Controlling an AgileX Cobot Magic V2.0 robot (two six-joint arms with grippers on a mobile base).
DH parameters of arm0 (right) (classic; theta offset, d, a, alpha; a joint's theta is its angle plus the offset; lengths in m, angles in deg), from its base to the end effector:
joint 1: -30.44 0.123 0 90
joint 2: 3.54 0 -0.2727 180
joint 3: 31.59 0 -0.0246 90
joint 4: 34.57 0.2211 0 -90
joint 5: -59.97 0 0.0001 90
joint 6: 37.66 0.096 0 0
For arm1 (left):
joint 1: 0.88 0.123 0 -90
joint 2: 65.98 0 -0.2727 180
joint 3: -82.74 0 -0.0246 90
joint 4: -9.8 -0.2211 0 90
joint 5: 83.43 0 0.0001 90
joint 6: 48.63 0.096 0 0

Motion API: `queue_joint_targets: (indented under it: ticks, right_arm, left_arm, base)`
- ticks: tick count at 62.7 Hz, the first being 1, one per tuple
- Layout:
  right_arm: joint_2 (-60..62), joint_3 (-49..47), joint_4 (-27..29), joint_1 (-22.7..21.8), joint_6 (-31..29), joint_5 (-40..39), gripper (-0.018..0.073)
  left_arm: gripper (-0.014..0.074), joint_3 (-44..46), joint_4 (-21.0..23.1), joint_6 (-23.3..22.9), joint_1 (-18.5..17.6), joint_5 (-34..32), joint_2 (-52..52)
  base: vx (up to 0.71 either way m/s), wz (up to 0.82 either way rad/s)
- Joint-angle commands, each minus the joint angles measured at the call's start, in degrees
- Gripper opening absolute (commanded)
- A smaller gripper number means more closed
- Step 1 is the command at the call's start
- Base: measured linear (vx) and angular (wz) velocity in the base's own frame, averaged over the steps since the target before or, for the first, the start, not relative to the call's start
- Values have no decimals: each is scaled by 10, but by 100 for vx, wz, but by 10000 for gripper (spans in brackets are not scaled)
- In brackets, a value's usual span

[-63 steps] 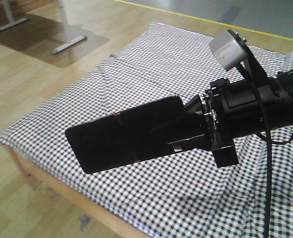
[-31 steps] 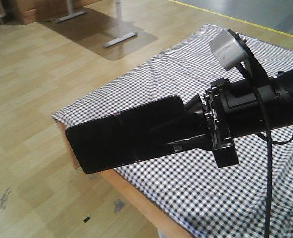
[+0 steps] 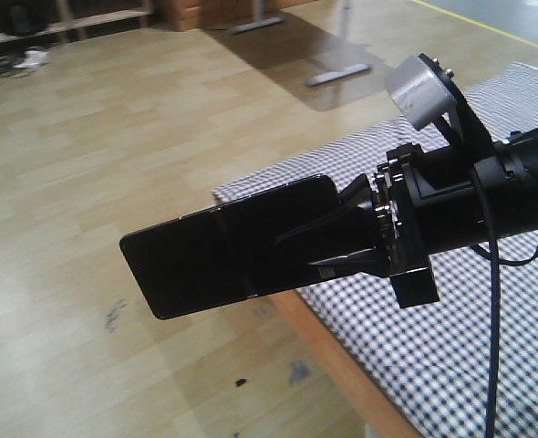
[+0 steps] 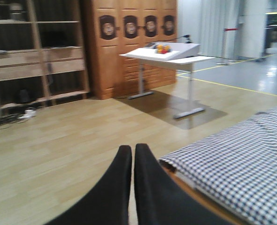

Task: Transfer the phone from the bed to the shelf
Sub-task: 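Hold the phone in the right gripper while the base turns away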

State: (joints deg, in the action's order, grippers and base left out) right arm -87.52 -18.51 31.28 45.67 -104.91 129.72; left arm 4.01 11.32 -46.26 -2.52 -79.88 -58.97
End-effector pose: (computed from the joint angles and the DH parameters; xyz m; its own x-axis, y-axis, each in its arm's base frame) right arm 0.1928 0.1377 0.3508 -0.3867 -0.3697 -0.8449 -0.9202 0.2153 0.3269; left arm 0.0440 -0.0014 0.1983 0.0129 0.0145 -0.9998 0.0301 0.9994 0.0149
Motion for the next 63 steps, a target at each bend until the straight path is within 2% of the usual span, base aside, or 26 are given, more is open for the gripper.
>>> queue_joint_targets:
  ticks: [1,33,63]
  right_arm:
    - [17,-14,55,0,-6,40,-2]
    - [17,-14,55,0,-7,40,-2]
    - [17,-14,55,0,-7,40,-2]
  left_arm:
    - [1,14,6,-5,-3,-39,-4]
    - [1,14,6,-5,-3,-39,-4]
    - [1,14,6,-5,-3,-39,-4]
  base:
    - [-1,65]
    - [2,62]
    - [8,35]
